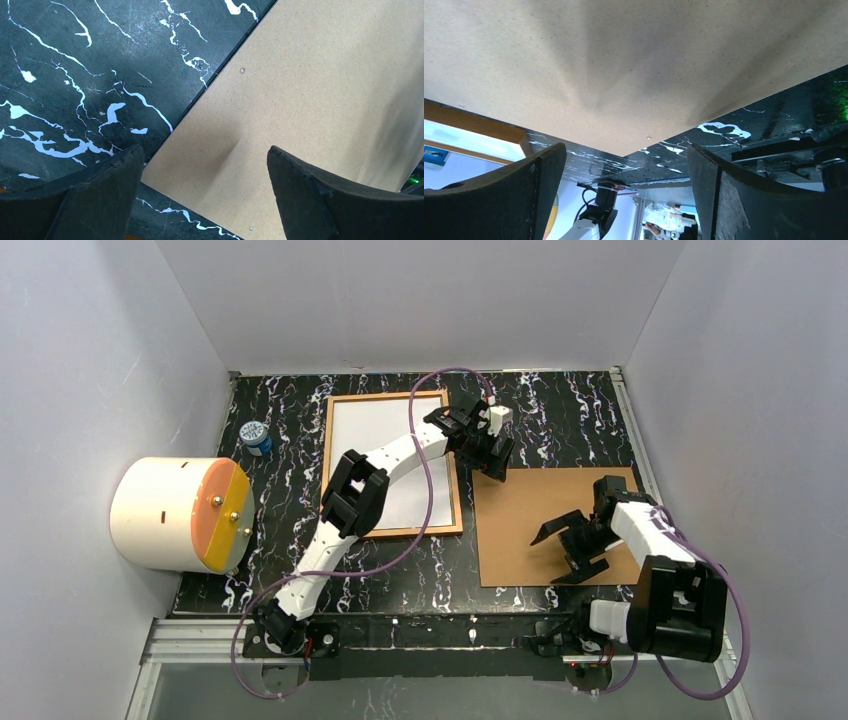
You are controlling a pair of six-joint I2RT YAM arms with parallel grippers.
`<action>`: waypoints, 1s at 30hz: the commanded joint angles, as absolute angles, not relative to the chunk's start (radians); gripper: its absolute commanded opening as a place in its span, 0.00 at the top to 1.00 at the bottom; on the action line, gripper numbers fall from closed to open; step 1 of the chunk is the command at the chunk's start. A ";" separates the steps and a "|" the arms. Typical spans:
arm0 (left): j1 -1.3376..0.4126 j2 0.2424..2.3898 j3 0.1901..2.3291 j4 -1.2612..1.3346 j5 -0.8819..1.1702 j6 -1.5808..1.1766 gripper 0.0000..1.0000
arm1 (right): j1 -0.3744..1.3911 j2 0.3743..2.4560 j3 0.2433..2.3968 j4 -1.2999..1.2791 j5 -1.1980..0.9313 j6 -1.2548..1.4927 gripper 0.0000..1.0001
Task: Put the photo into the frame
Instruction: Adjust the photo frame item at the center of the board.
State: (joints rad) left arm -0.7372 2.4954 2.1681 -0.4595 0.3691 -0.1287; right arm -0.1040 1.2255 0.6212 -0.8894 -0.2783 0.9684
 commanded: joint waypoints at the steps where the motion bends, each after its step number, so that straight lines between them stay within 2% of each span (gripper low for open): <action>1: -0.726 2.533 2.152 -0.495 0.369 -0.114 0.08 | -0.082 1.263 0.634 -0.930 -0.267 0.960 0.01; 25: -0.705 2.575 2.170 -0.462 0.516 -0.150 0.07 | 0.032 1.259 0.533 -0.599 -0.223 1.029 0.01; 30: -0.696 2.560 2.110 -0.463 0.534 -0.143 0.15 | 0.032 1.309 0.580 -0.493 -0.197 0.970 0.01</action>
